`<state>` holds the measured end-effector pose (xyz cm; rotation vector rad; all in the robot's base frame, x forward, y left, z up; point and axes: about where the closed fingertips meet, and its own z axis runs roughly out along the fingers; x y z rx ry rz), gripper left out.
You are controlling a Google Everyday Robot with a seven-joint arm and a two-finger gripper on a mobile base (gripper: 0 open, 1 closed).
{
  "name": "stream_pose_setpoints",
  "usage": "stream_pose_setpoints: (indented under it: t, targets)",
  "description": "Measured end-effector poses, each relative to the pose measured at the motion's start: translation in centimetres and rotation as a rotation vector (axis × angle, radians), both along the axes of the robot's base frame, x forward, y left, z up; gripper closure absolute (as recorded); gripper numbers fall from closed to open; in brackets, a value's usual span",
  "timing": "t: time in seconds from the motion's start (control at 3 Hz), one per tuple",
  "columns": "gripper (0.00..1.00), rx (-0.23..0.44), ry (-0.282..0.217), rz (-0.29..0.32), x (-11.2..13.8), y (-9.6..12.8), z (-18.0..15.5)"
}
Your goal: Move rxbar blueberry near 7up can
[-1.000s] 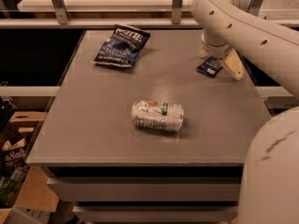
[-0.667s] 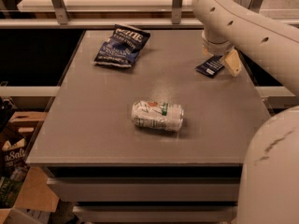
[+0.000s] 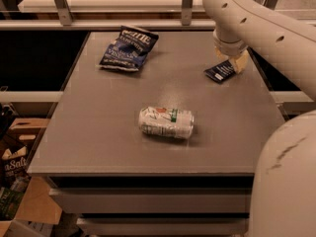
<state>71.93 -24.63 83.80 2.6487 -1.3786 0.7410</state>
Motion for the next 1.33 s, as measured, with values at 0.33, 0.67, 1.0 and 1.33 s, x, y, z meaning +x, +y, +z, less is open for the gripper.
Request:
stream_pose_setpoints:
  t: [0.33, 0.67, 1.0, 1.33]
  targets:
    - [1.00, 0.057, 0.020, 0.028, -0.5, 1.0, 1.1]
    - [1.00, 0.123, 0.038, 0.070, -1.2, 2.2, 3.3]
    - [1.00, 0.173, 0.058, 0.130, -2.6, 3.8, 5.5]
    - [1.00, 0.218, 0.084, 0.200, -4.7, 6.2, 6.9]
